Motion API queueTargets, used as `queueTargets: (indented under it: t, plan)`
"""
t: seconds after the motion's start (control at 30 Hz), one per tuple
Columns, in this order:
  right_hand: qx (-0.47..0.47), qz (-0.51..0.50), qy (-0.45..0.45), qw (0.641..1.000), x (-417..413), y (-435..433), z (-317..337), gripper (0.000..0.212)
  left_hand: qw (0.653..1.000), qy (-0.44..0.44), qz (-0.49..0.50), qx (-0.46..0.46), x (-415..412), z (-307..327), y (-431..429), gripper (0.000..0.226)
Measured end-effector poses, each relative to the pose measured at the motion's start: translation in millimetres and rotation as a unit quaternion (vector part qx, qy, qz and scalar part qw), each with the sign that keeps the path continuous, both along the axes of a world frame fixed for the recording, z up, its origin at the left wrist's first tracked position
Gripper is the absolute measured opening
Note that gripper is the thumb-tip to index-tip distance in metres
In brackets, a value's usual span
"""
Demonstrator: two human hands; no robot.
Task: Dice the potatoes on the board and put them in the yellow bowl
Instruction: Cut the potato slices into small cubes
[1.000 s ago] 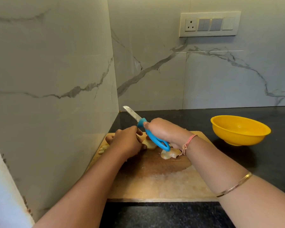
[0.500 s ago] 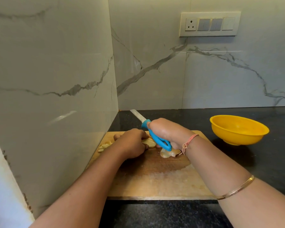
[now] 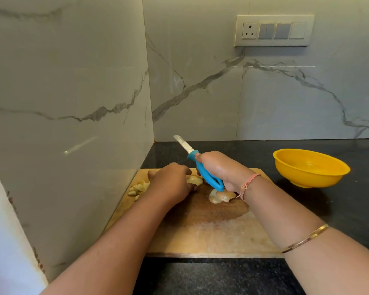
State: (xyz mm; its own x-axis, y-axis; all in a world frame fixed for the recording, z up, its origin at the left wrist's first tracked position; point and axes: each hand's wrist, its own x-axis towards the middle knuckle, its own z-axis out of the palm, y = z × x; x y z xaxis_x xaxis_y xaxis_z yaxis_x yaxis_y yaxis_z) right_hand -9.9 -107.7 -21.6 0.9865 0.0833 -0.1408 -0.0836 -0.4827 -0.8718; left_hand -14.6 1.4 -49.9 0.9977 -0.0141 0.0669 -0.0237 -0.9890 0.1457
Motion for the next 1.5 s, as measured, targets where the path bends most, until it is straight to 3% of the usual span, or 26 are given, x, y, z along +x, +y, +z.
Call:
queueTargets:
  t: [0.2, 0.67, 0.8, 0.93, 1.1, 1.2, 1.5]
  plan:
    - [-0.021, 0.018, -0.016, 0.999, -3.9, 2.4, 0.0, 0.023, 1.000, 0.024, 0.003, 0.001, -1.5, 3.4, -0.1, 0.048]
    - [0.010, 0.011, -0.014, 1.000, -3.7, 5.2, -3.5, 0.030, 0.998, -0.001, 0.017, -0.064, -1.2, 0.4, -3.9, 0.040]
    - [0.009, 0.007, -0.045, 0.999, 0.2, -1.0, -1.5, 0.033, 0.995, -0.008, 0.022, -0.096, -1.8, 0.2, -2.2, 0.048]
    - [-0.046, -0.013, -0.100, 0.994, -7.2, -16.4, 13.0, 0.034, 0.992, 0.005, 0.019, -0.121, -3.7, 2.7, 0.4, 0.050]
    - [-0.232, 0.002, -0.122, 0.965, -39.7, -27.7, 12.3, 0.028, 0.991, 0.007, 0.006, -0.135, -5.4, 1.7, 2.6, 0.052]
    - [-0.296, 0.012, -0.136, 0.945, -55.1, -33.1, 3.9, 0.034, 0.992, 0.006, 0.000, -0.129, -6.1, 0.8, 2.1, 0.051]
    - [-0.337, 0.032, -0.133, 0.931, -71.2, -37.3, -2.9, 0.042, 0.991, 0.002, -0.003, -0.133, -4.8, -1.3, 1.4, 0.043]
